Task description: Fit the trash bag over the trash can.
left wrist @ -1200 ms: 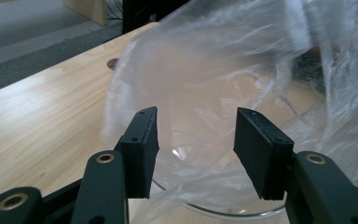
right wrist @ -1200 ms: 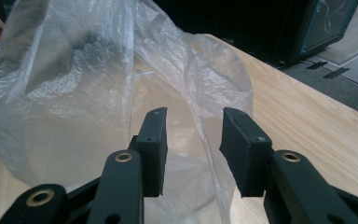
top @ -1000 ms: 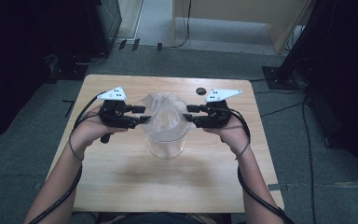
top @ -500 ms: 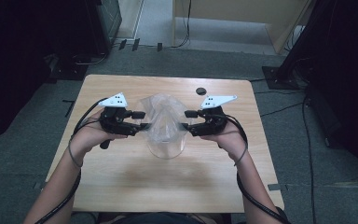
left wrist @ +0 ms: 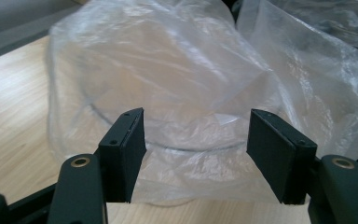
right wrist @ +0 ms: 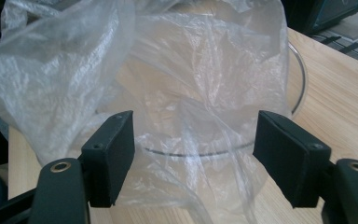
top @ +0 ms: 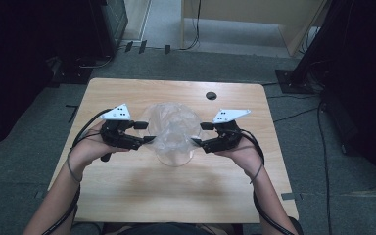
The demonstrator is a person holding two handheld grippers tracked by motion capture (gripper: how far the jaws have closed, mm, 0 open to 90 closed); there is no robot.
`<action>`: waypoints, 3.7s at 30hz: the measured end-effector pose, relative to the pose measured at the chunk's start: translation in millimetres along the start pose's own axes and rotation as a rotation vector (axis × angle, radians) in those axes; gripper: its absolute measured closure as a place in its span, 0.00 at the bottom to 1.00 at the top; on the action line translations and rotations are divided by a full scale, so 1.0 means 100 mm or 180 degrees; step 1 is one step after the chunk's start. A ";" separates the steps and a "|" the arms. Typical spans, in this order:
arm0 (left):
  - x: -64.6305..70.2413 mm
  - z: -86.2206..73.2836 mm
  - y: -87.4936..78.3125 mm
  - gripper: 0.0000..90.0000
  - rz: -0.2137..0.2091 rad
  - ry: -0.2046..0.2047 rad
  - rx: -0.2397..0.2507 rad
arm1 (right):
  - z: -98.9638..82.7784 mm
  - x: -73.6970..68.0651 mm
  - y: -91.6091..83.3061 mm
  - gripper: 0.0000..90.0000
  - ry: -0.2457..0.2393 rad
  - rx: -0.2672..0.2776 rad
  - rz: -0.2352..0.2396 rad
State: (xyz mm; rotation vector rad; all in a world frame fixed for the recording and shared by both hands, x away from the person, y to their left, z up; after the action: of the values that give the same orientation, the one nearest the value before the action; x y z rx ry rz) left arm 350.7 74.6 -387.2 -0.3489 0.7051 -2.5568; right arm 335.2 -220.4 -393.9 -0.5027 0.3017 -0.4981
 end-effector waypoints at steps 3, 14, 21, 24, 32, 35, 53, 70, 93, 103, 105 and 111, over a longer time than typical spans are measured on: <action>-0.05 -0.04 -0.04 0.39 0.0024 -0.0068 -0.0045 | 0.00 0.02 -0.02 0.31 0.0024 -0.0041 -0.0029; -0.19 -0.15 -0.06 0.35 0.0228 -0.0155 -0.0103 | -0.05 0.12 -0.07 0.29 0.0286 -0.0087 -0.0093; -0.27 -0.18 -0.12 0.35 0.0211 -0.0337 -0.0063 | -0.09 0.14 -0.04 0.31 0.0368 -0.0102 -0.0040; -0.27 -0.21 -0.11 0.38 0.0112 -0.0360 -0.0034 | -0.08 0.14 -0.06 0.33 0.0371 -0.0102 -0.0020; -0.36 -0.29 -0.11 0.40 -0.0097 -0.0583 0.0088 | -0.05 0.11 -0.11 0.35 0.0170 -0.0067 -0.0014; -0.40 -0.33 -0.07 0.41 -0.0268 -0.0812 0.0120 | -0.08 0.13 -0.10 0.37 0.0226 -0.0093 -0.0005; -0.26 -0.33 0.07 0.72 -0.0495 -0.0557 0.0137 | -0.11 0.08 -0.04 0.59 0.0118 -0.0144 0.0106; -0.26 -0.29 0.03 1.00 -0.0294 -0.0553 -0.0120 | -0.09 0.06 -0.12 0.99 0.0035 -0.0186 0.0004; -0.33 -0.43 0.18 1.00 -0.0167 -0.0565 -0.0297 | -0.30 0.16 0.04 0.98 0.0169 -0.0585 0.0044; -0.33 -0.49 0.29 1.00 -0.0020 -0.0460 -0.0383 | -0.39 0.17 0.21 0.97 0.0191 -0.0739 0.0043; -0.36 -0.50 0.30 1.00 0.0088 -0.0430 -0.0364 | -0.42 0.19 0.23 0.97 0.0157 -0.0776 -0.0036; -0.37 -0.49 0.29 0.88 0.0046 -0.0482 -0.0251 | -0.41 0.21 0.22 0.94 0.0119 -0.0768 -0.0092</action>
State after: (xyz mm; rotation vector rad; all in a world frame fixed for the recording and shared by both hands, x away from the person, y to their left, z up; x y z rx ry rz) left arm 375.9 91.8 -448.0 -0.5550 0.7496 -2.4628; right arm 344.6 -230.6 -443.0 -0.7334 0.3933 -0.5021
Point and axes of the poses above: each handheld gripper's, and its own axes: y roughly forward along the jaws, z roughly out of its top, x roughly to its right, the point moved 3 cm from there along y, roughly forward along the jaws, and after that the axes turned 3 degrees about z, right-handed, at the moved point
